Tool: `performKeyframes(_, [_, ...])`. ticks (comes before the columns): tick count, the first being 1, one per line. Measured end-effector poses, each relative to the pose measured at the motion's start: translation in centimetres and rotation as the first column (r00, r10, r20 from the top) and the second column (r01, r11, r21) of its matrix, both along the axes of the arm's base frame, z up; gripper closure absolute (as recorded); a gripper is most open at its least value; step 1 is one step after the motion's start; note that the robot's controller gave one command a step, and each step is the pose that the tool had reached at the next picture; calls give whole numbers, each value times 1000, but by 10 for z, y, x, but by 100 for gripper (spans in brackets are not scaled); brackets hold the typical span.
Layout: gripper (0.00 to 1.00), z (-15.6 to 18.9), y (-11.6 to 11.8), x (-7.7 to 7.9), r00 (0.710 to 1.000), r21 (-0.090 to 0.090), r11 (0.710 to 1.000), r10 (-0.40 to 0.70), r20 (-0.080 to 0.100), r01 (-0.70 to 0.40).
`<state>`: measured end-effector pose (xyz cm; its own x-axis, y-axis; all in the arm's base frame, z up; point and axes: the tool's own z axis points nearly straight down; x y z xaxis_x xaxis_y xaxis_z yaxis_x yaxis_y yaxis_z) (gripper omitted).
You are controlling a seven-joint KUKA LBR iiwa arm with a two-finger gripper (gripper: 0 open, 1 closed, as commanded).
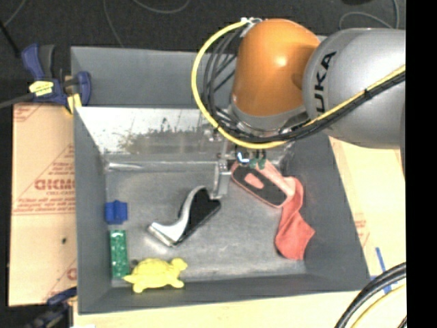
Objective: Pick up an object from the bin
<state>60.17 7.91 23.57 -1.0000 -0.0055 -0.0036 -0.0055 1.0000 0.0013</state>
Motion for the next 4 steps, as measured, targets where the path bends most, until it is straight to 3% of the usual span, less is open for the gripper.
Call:
performKeyframes(1, [0,-18,9,24,961,-3,961,275,5,-275])
performKeyframes(2, [0,-28,11,29,929,-6,929,370,12,-370])
performKeyframes(3, [0,-36,17,28,916,0,916,401,-9,-401])
performKeyframes(4, [0,-19,11,12,929,-8,929,370,24,-370])
